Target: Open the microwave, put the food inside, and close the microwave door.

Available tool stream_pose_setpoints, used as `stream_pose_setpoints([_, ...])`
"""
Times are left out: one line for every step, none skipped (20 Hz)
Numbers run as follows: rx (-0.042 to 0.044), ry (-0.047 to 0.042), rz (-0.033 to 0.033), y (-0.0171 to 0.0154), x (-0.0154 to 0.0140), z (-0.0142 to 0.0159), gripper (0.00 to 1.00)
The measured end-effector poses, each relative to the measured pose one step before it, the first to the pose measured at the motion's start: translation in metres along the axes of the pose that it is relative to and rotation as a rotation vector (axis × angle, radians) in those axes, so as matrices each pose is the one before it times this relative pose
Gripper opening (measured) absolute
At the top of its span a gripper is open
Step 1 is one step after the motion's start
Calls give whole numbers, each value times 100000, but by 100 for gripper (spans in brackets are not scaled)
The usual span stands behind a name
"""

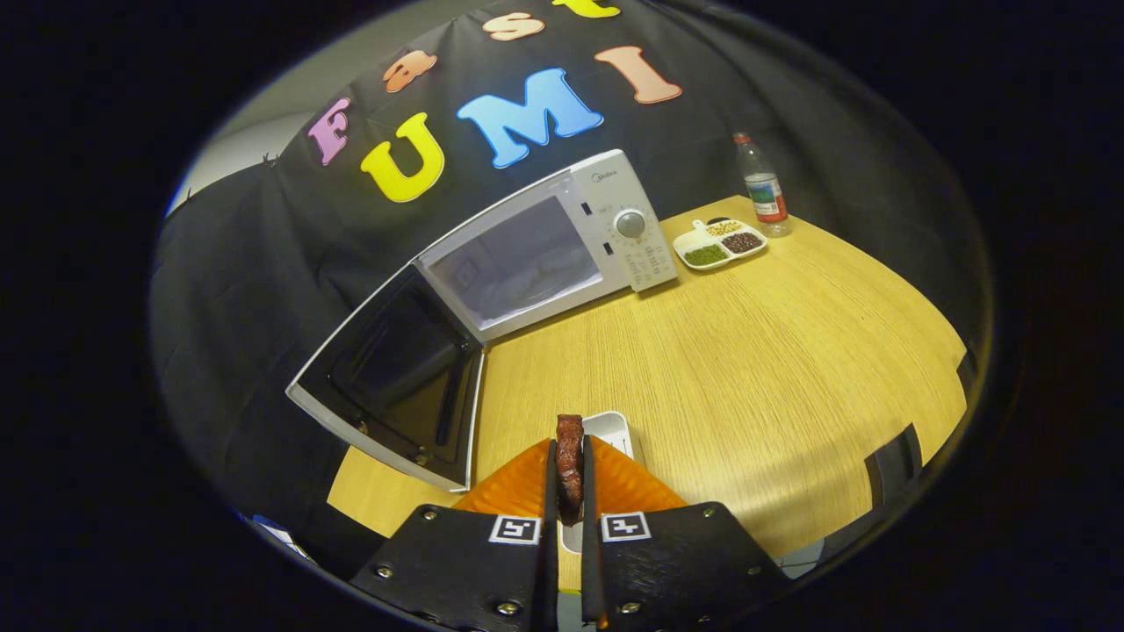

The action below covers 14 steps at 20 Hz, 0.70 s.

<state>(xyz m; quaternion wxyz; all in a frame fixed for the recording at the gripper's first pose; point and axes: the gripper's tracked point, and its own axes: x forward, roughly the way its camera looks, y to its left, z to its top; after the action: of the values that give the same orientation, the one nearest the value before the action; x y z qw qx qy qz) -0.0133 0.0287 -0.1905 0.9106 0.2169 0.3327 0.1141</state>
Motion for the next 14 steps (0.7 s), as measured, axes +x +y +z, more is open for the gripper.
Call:
stream_pose_setpoints([-493, -1186, 1865, 670, 206, 1044, 11])
stream_pose_setpoints([-742, -812, 1512, 593, 324, 926, 11])
stream_pose_setpoints([-936, -751, 1548, 633, 401, 1007, 11])
stream_pose_setpoints([-1060, -741, 1468, 559, 450, 853, 11])
stream_pose_setpoints([-744, -376, 1333, 578, 484, 856, 11])
stream_pose_setpoints([-734, -457, 1201, 389, 715, 675, 11])
stream_pose_setpoints([-581, -273, 1313, 386, 626, 670, 11])
stream_pose_setpoints([-467, -60, 890, 267, 695, 558, 11])
stream_pose_setpoints([-405, -352, 616, 118, 702, 575, 11])
stream_pose_setpoints([104, -326, 591, 109, 707, 430, 11])
stream_pose_setpoints([499, -237, 858, 120, 745, 443, 11])
stream_pose_setpoints([411, -282, 689, 55, 755, 363, 11])
stream_pose_setpoints([-46, -174, -37, -181, 766, 413, 11])
stream_pose_setpoints([-386, -157, -234, -283, 834, 384, 11])
